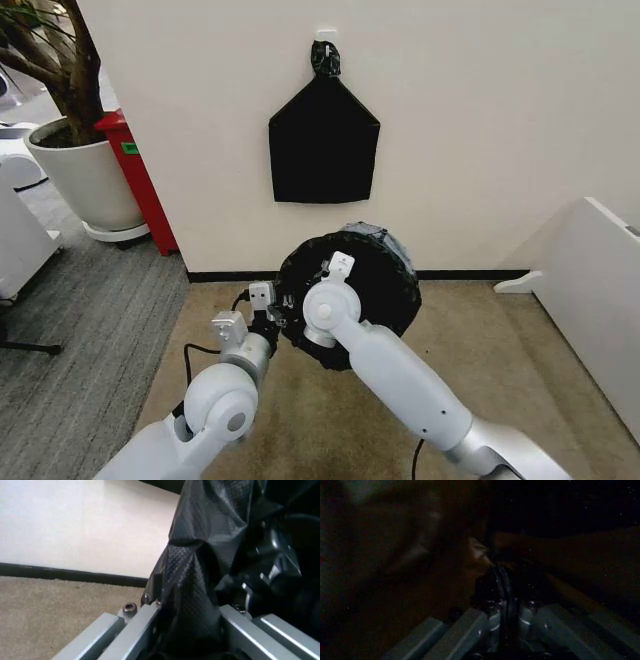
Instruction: Place the garbage bag over the trash bin.
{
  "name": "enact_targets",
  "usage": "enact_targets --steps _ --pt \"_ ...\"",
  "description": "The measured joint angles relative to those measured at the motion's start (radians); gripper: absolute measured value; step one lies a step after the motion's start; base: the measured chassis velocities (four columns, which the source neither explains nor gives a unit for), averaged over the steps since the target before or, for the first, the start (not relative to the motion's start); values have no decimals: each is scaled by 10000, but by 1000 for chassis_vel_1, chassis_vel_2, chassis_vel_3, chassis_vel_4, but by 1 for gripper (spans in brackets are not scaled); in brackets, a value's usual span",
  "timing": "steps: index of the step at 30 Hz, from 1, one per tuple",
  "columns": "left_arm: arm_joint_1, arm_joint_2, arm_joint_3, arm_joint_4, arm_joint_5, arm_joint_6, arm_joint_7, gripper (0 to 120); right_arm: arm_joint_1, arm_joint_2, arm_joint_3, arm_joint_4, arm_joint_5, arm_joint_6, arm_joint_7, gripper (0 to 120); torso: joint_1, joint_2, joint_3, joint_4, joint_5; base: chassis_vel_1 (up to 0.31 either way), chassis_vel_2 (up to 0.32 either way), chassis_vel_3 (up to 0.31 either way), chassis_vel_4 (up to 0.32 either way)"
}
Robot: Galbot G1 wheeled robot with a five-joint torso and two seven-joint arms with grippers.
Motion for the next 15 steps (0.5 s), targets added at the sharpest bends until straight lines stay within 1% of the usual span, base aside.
enact_targets --steps 5,8,15 --pt "-53 27 -68 -3 -67 -2 12 0 -142 -21 149 -233 37 -167 61 0 0 0 0 0 0 0 0 0 0" --pt "-70 78 -140 -77 -141 -2 13 0 -289 104 447 -817 -204 -253 -195 0 0 0 0 0 0 0 0 0 0" --pt "73 154 -193 -204 -157 -2 44 0 -357 275 786 -1459 -918 -214 -859 0 0 0 0 0 0 0 0 0 0"
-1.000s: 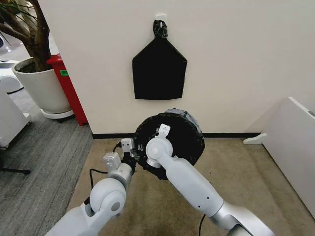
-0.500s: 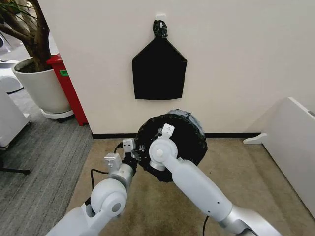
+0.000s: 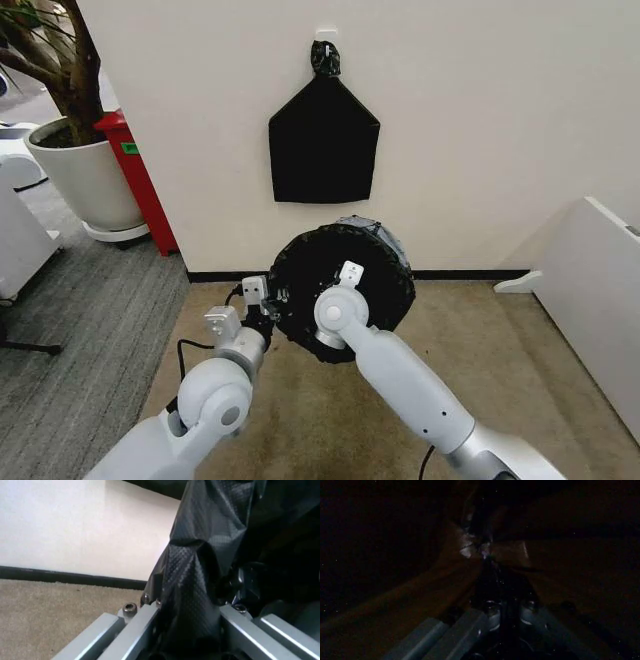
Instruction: Place the garbage bag over the trash bin.
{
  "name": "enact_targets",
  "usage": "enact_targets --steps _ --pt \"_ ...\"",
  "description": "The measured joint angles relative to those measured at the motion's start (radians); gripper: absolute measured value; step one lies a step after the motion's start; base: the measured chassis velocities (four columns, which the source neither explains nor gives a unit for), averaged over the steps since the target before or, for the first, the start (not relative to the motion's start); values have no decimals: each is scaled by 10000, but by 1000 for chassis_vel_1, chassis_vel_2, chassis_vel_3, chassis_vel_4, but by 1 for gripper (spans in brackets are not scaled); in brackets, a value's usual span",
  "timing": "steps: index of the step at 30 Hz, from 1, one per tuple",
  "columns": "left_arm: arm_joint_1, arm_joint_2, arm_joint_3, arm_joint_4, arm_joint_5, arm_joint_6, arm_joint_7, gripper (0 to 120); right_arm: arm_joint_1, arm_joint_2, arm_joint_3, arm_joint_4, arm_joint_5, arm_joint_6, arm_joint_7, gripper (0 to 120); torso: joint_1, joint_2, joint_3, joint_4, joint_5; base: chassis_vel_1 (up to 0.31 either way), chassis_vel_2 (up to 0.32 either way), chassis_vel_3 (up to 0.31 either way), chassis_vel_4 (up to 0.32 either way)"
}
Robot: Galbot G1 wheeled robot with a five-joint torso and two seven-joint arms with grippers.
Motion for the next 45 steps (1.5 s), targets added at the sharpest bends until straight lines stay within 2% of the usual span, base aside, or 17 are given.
enact_targets --steps 12,17,23,30,37,45 --pt "-60 21 -56 24 -32 0 23 0 146 -179 -472 1357 487 92 825 0 0 0 0 0 -1 0 0 0 0" --pt "8 79 -113 -64 -37 -2 22 0 225 -50 -310 959 69 75 702 0 0 0 0 0 -1 0 0 0 0" --pt "207 210 -222 -261 -64 -6 11 0 360 70 -7 -239 -900 -16 10 0 0 0 1 1 0 0 0 0 0" --pt "272 198 -211 -325 -66 -5 -5 0 423 166 208 -478 -1005 -16 -155 0 0 0 1 0 -1 0 0 0 0" --pt "220 137 -166 -199 -64 -5 10 0 308 5 -57 340 -557 25 246 0 0 0 0 -2 -1 0 0 0 0" --pt "-32 35 -175 325 -344 -4 -209 0 222 -142 -689 1921 212 108 628 0 0 0 0 0 -1 0 0 0 0"
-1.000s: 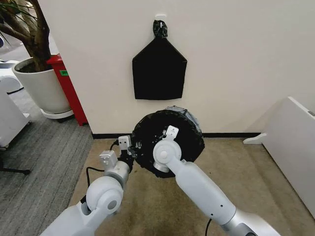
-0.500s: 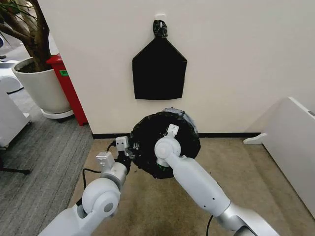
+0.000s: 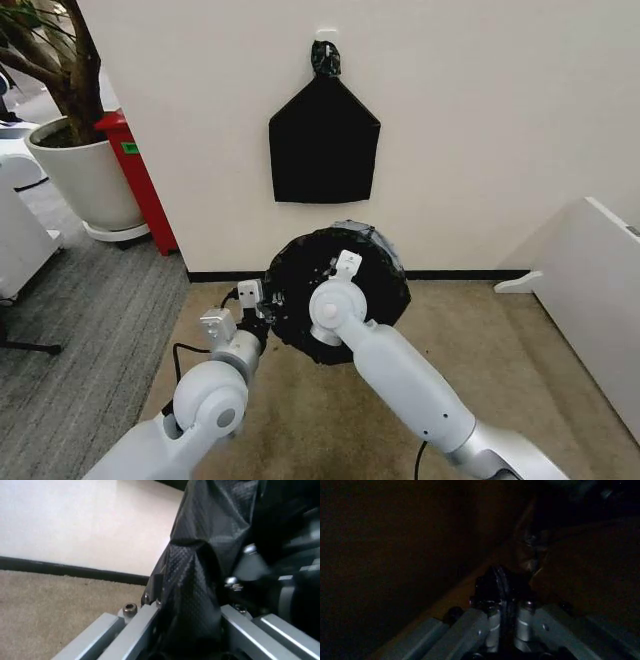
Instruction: Place the garbage bag over the trash bin.
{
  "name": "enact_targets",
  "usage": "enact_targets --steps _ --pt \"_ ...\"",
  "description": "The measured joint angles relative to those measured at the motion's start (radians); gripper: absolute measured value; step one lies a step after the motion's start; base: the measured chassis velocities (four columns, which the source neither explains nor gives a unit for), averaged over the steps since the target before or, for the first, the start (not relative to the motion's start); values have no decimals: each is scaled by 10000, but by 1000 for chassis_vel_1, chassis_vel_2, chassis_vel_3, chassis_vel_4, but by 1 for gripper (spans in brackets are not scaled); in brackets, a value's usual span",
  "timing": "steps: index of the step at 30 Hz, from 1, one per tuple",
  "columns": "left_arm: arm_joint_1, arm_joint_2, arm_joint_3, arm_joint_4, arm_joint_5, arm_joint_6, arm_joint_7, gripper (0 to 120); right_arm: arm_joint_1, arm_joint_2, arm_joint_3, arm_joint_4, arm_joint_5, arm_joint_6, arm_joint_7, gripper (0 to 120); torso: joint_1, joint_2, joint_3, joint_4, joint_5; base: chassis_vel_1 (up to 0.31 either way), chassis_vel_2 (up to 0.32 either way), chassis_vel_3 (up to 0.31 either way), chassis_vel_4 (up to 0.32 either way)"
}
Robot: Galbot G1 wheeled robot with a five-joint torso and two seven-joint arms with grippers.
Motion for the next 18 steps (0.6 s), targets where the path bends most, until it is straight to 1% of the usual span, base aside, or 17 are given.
enact_targets --steps 2,4,5,7,10,11,12,13,15,16,17,18 --pt "-108 -1 -41 113 -236 10 -161 0 -29 -134 -171 565 108 -2 58 0 0 0 0 2 0 0 0 0 0" --pt "-265 -18 -111 275 -607 75 -447 0 -89 -383 -293 1428 417 -33 75 0 0 0 0 1 1 0 0 0 0" --pt "-265 -18 -111 275 -607 75 -447 0 -89 -383 -293 1428 417 -33 75 0 0 0 0 1 1 0 0 0 0" --pt "-418 -34 -166 474 -922 127 -681 0 -159 -726 -327 2237 859 -56 36 0 0 0 0 1 1 0 0 0 0" --pt "-703 -71 -223 693 -1528 216 -1142 0 -338 -1324 -258 3145 1172 -51 -533 0 0 0 0 2 3 0 0 0 0" --pt "-703 -71 -223 693 -1528 216 -1142 0 -338 -1324 -258 3145 1172 -51 -533 0 0 0 0 2 3 0 0 0 0" --pt "-904 -98 -264 790 -2031 320 -1458 0 -616 -1876 -31 3694 1200 -54 -1388 0 0 0 0 2 3 0 0 0 0" --pt "-988 -110 -280 825 -2251 385 -1591 0 -765 -2120 90 3904 1155 -58 -1794 0 0 0 0 0 2 0 0 0 0" --pt "-1270 -132 -315 933 -3105 704 -2098 0 -1535 -3053 874 4787 909 -46 -3384 0 0 0 0 -5 4 0 0 0 0" --pt "-1297 -132 -321 942 -3192 744 -2153 0 -1651 -3163 997 4905 896 -45 -3572 0 0 0 0 -5 4 0 0 0 0" --pt "-1400 -115 -360 964 -3568 931 -2366 0 -2089 -3623 1462 5355 825 5 -4238 0 0 0 -1 -4 5 0 0 0 0" --pt "-1503 -81 -426 984 -4130 1090 -2588 0 -2627 -4296 1977 5786 625 255 -4846 0 0 2 -2 -3 6 0 0 0 0"
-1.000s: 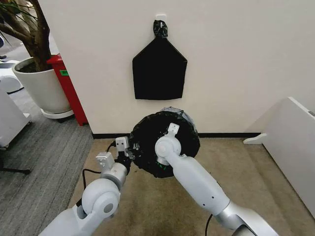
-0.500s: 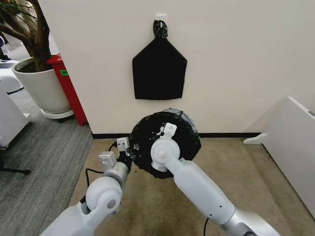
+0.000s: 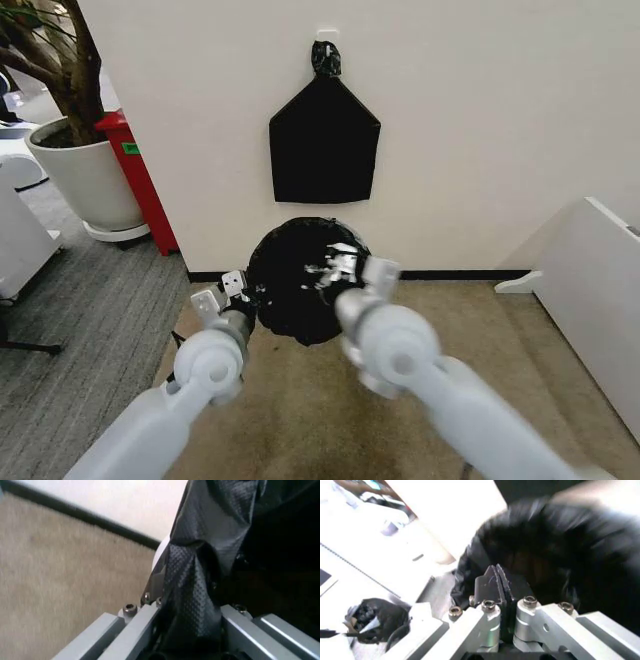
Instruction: Place the garbage bag over the trash bin.
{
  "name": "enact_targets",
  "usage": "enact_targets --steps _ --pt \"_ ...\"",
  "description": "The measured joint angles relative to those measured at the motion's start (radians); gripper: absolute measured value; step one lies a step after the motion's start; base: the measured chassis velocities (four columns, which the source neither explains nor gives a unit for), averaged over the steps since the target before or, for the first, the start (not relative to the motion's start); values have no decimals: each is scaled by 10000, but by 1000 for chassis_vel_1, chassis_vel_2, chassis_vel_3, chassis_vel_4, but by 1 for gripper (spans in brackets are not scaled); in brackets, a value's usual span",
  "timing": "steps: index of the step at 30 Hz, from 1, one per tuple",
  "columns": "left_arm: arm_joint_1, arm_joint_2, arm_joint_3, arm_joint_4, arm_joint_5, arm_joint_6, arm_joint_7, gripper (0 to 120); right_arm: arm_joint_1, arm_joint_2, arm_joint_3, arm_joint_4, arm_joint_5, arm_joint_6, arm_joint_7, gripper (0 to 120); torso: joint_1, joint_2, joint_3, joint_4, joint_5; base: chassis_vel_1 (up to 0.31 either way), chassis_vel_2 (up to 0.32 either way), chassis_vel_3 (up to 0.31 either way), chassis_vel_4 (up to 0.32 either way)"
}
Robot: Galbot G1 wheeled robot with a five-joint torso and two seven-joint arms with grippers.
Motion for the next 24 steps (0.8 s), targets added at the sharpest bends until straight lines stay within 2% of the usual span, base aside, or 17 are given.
enact_targets --steps 2,3,5,6,7,8,15,16,20,23,24 --pt "-50 6 -36 1 -329 81 -155 0 -227 -260 229 110 -83 102 -235 0 0 0 0 2 -3 0 0 0 0" --pt "-176 15 -104 3 -1086 217 -511 0 -795 -709 881 199 -325 201 -867 0 0 1 0 2 -7 0 0 0 0" --pt "-343 24 -145 6 -2088 281 -1035 0 -1435 -1022 1679 5 -816 258 -1431 0 0 0 0 -1 -1 0 0 0 0" --pt "-416 26 -155 12 -2474 285 -1266 0 -1615 -1064 1935 -91 -966 306 -1522 0 0 1 0 1 -3 0 0 0 0" --pt "-540 46 -160 34 -3073 290 -1652 0 -2038 -1027 2547 -275 -1197 418 -1679 6 0 0 1 2 -3 0 0 0 0" --pt "-540 46 -160 34 -3073 290 -1652 0 -2038 -1027 2547 -275 -1197 418 -1679 6 0 0 1 2 -3 0 0 0 0" --pt "-1069 398 -214 -1 -5199 283 -2970 0 -4367 -81 5516 -134 -1438 179 -2520 34 0 0 1 3 -1 0 0 0 0" --pt "-1069 398 -214 -1 -5199 283 -2970 0 -4367 -81 5516 -134 -1438 179 -2520 34 0 0 1 3 -1 0 0 0 0" --pt "-1446 595 -320 215 -7004 176 -3312 0 -6142 811 6395 484 -666 -180 -3265 52 0 0 0 2 -5 0 0 0 0" --pt "-1810 587 -388 670 -8303 84 -3707 0 -7209 1522 6408 590 -310 -228 -3817 66 0 0 0 3 -5 0 0 0 0" --pt "-1810 587 -388 670 -8303 84 -3707 0 -7209 1522 6408 590 -310 -228 -3817 66 0 0 0 3 -5 0 0 0 0"
